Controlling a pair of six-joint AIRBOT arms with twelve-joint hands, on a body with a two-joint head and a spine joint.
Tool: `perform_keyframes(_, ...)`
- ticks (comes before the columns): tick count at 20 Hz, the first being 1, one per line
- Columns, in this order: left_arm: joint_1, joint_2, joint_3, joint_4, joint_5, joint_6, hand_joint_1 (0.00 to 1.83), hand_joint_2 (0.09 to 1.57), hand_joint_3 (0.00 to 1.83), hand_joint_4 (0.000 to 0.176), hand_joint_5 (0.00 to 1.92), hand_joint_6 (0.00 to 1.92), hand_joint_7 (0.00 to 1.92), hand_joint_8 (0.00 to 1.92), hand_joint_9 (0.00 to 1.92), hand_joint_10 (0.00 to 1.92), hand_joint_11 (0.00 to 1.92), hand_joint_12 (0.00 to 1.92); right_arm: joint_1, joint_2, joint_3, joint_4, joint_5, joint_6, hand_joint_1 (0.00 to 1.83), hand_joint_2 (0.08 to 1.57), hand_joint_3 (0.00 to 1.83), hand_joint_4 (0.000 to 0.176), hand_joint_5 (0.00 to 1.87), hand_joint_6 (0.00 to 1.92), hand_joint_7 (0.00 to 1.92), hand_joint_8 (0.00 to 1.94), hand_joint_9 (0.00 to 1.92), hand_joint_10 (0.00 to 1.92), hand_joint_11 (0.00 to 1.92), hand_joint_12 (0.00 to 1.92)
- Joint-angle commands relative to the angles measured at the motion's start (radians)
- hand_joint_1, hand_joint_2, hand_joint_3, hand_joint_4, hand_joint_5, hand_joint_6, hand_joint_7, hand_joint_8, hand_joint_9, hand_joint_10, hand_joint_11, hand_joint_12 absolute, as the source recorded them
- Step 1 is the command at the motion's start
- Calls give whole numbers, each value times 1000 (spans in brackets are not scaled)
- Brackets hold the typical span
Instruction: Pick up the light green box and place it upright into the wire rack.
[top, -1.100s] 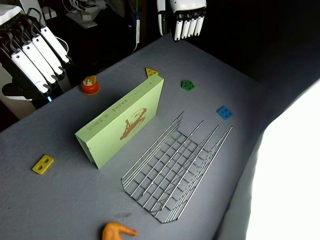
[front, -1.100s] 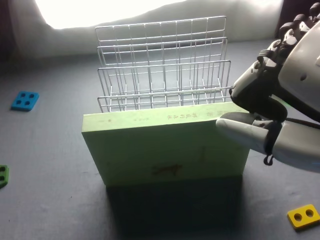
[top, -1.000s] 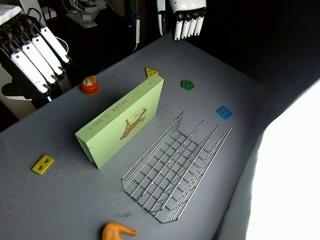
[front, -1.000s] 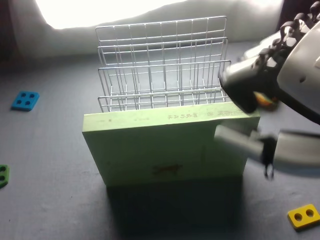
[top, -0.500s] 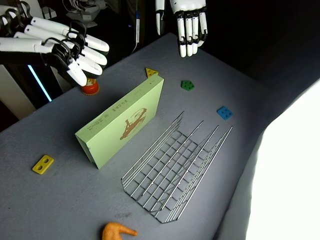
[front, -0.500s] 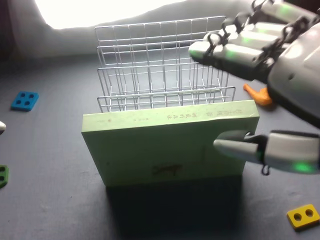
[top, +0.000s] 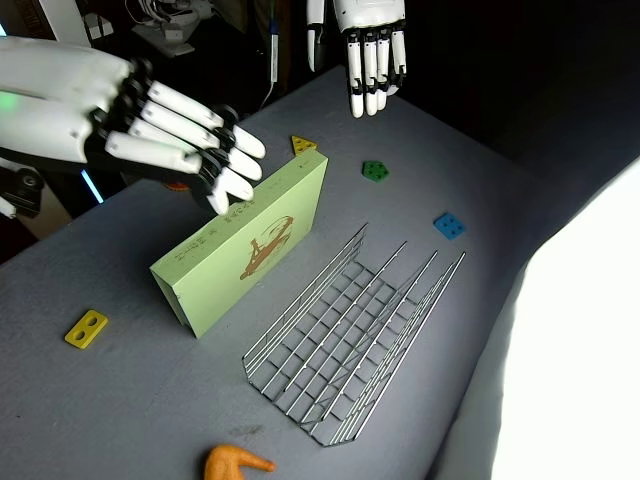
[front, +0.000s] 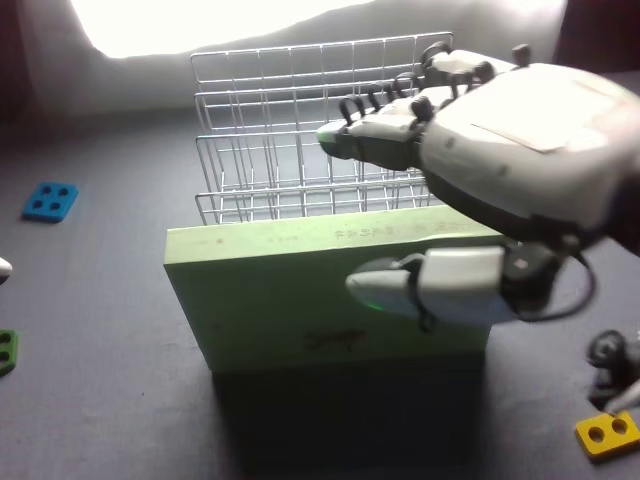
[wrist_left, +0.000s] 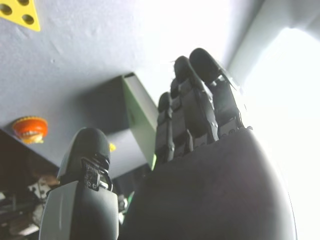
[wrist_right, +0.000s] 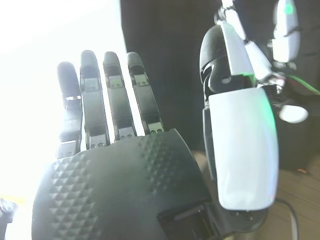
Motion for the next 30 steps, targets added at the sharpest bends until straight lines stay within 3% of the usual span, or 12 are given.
perform_keyframes(1, -7, 3, -1, -4, 80, 3, 373, 1318, 7, 0, 203, 0, 278, 0, 386, 1, 5, 1259, 24, -8, 10, 16, 56, -37, 573, 1079, 0, 0, 246, 4, 322, 1, 336, 39, 0, 1161)
perform_keyframes(3, -5, 3, 0, -4, 80, 12, 388, 1320, 6, 0, 201, 0, 276, 0, 378, 0, 0, 1271, 44, -59, 44, 149, 73, -129, 627, 1062, 0, 0, 231, 0, 305, 0, 319, 30, 0, 1150)
perform_keyframes(6, -4, 3, -1, -22, 77, 38, 389, 1320, 5, 0, 202, 0, 276, 0, 378, 0, 0, 1273, 47, -123, 77, 176, 86, -158, 630, 1061, 0, 0, 231, 0, 305, 0, 319, 29, 0, 1148)
perform_keyframes(7, -4, 3, 0, -30, 76, 41, 357, 1332, 10, 0, 190, 2, 277, 0, 379, 1, 1, 1272, 48, -132, 83, 193, 86, -169, 779, 998, 0, 0, 221, 2, 319, 5, 342, 35, 0, 1188)
perform_keyframes(8, -5, 3, 0, -40, 74, 50, 357, 1335, 10, 0, 194, 4, 276, 0, 375, 0, 0, 1255, 51, -152, 96, 234, 87, -188, 984, 935, 0, 0, 154, 0, 271, 0, 293, 12, 0, 1063)
perform_keyframes(9, -5, 3, 0, -41, 74, 51, 357, 1336, 10, 0, 195, 4, 275, 0, 374, 0, 0, 1252, 50, -172, 113, 257, 87, -190, 1029, 916, 0, 0, 139, 0, 260, 0, 282, 6, 0, 1017)
perform_keyframes(10, -5, 3, 0, -41, 74, 51, 362, 1334, 7, 0, 174, 0, 252, 0, 356, 0, 0, 1232, 49, -188, 125, 270, 87, -194, 1079, 893, 0, 0, 92, 9, 175, 6, 177, 11, 0, 676)
perform_keyframes(12, -5, 3, 0, -40, 74, 55, 386, 1324, 2, 0, 164, 1, 245, 0, 346, 1, 0, 1222, 50, -224, 153, 331, 95, -224, 1046, 907, 0, 0, 21, 1, 74, 4, 84, 7, 0, 254)
perform_keyframes(14, -9, 3, 0, -38, 75, 55, 385, 1316, 0, 0, 171, 5, 258, 5, 350, 3, 0, 1221, 48, -251, 169, 356, 104, -234, 942, 950, 8, 0, 0, 0, 49, 2, 57, 1, 0, 25)
perform_keyframes(24, -15, 3, -3, -36, 75, 55, 391, 1311, 0, 0, 185, 0, 256, 1, 356, 2, 0, 1224, 8, -331, 220, 357, 140, -243, 904, 896, 0, 0, 11, 1, 79, 6, 70, 11, 45, 27)
perform_keyframes(26, -15, 3, -2, -35, 75, 55, 379, 1313, 0, 0, 177, 0, 261, 2, 357, 2, 0, 1230, 5, -331, 229, 376, 141, -246, 907, 889, 6, 0, 10, 1, 94, 5, 89, 2, 1, 318)
perform_keyframes(30, -14, 3, -6, -35, 75, 55, 371, 1318, 2, 0, 176, 0, 264, 2, 360, 5, 0, 1232, 0, -331, 242, 426, 142, -281, 951, 907, 1, 0, 15, 5, 121, 5, 114, 10, 0, 333)
